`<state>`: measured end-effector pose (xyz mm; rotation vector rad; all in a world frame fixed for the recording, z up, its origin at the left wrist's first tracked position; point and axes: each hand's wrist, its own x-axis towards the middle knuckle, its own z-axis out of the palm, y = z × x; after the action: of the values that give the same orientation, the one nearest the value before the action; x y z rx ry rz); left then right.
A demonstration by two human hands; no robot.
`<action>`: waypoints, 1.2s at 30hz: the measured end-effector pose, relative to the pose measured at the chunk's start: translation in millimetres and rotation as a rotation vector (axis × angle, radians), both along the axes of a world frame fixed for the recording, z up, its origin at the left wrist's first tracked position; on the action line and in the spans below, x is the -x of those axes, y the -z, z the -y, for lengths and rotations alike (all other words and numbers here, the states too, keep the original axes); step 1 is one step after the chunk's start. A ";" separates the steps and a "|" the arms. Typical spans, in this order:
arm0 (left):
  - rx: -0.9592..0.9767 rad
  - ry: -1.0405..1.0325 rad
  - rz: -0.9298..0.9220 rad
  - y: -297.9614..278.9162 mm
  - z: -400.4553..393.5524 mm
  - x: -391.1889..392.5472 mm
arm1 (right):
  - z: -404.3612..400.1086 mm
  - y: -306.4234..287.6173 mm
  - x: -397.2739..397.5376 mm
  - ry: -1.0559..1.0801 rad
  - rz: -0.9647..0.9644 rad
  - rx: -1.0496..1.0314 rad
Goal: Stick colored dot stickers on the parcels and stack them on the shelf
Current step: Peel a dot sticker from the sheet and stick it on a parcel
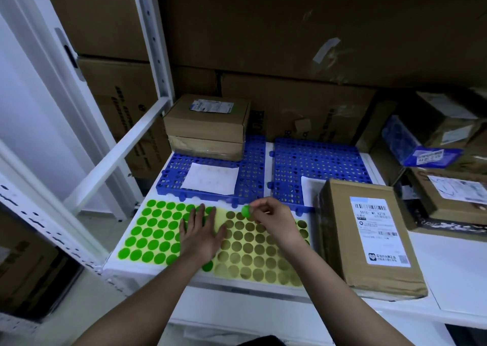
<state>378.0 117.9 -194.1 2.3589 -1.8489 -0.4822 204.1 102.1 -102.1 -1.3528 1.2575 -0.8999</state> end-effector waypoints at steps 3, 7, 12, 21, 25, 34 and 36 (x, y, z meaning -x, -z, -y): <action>0.164 0.005 -0.051 -10.3 -3.8 6.9 | -1.1 -2.8 8.4 -0.011 -0.010 0.033; 0.567 0.008 -0.331 -43.6 -4.4 35.5 | -2.1 -8.0 26.5 0.002 -0.014 0.094; 0.580 0.145 -0.652 -92.0 -5.0 97.3 | -7.0 -19.8 66.3 0.073 -0.023 0.210; 0.339 0.291 -0.727 -87.3 -13.3 174.6 | -24.9 -25.8 153.7 0.180 -0.142 0.234; 0.371 0.310 -0.745 -78.5 -19.5 202.5 | -36.9 -23.7 183.3 0.211 -0.203 0.206; 0.355 0.299 -0.798 -67.3 -37.2 225.2 | -55.4 -21.3 220.4 0.136 -0.412 0.064; 0.339 0.308 -0.828 -66.0 -39.4 227.2 | -56.5 -17.0 220.3 0.145 -0.464 0.050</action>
<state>150.8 157.3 -128.1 1.3419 -1.6782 -0.9112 -16.2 158.6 -85.2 -1.5822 1.7131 -0.7394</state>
